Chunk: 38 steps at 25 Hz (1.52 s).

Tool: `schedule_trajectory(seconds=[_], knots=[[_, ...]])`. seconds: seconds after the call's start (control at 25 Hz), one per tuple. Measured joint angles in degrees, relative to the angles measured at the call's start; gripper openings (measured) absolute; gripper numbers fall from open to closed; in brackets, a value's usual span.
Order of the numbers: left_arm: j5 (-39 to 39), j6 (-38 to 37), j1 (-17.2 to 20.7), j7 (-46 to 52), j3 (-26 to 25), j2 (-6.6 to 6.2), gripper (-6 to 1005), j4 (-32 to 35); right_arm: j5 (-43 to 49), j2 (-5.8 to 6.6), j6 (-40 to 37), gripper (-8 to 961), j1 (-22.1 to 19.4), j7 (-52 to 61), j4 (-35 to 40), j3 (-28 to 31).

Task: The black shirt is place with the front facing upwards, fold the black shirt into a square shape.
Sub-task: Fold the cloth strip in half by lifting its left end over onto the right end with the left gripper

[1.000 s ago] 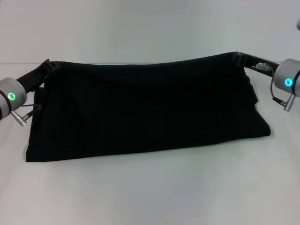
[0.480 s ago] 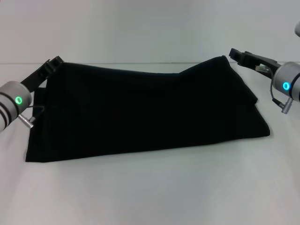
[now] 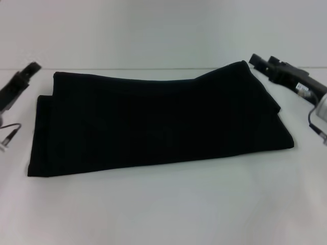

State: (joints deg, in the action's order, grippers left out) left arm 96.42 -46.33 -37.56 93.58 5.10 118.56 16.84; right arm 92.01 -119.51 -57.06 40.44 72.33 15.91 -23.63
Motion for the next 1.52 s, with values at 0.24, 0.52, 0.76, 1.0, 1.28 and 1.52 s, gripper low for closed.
schedule_trajectory(seconds=[0.24, 0.52, 0.76, 1.0, 1.28, 1.52], knots=[[0.6, -19.3, 7.1, 4.8, 1.1, -3.00, 731, -2.3, 7.4, 0.48, -14.5, 694, -4.6, -13.3, 1.3, -6.5], [2.9, -32.7, 15.1, 20.1, 10.1, -4.76, 821, 1.5, 11.4, -0.12, -22.5, 693, -8.0, -20.3, 1.3, -10.7], [11.8, -34.9, 18.5, 30.1, 11.1, -4.28, 813, 4.7, 11.4, -0.37, -22.3, 693, -8.5, -22.0, 0.1, -13.9], [20.2, -34.1, 20.0, 41.5, 10.8, -5.33, 813, 10.5, 11.4, -0.45, -19.7, 694, -8.6, -22.0, -0.3, -14.2], [27.3, -33.4, 18.2, 48.4, 11.4, -6.32, 813, 12.9, 11.4, -0.46, -17.6, 693, -8.4, -22.1, -0.5, -14.6], [30.5, -32.0, 16.2, 49.1, 11.5, -6.78, 813, 11.2, 11.4, -0.45, -17.6, 691, -8.1, -22.1, -0.6, -18.3]])
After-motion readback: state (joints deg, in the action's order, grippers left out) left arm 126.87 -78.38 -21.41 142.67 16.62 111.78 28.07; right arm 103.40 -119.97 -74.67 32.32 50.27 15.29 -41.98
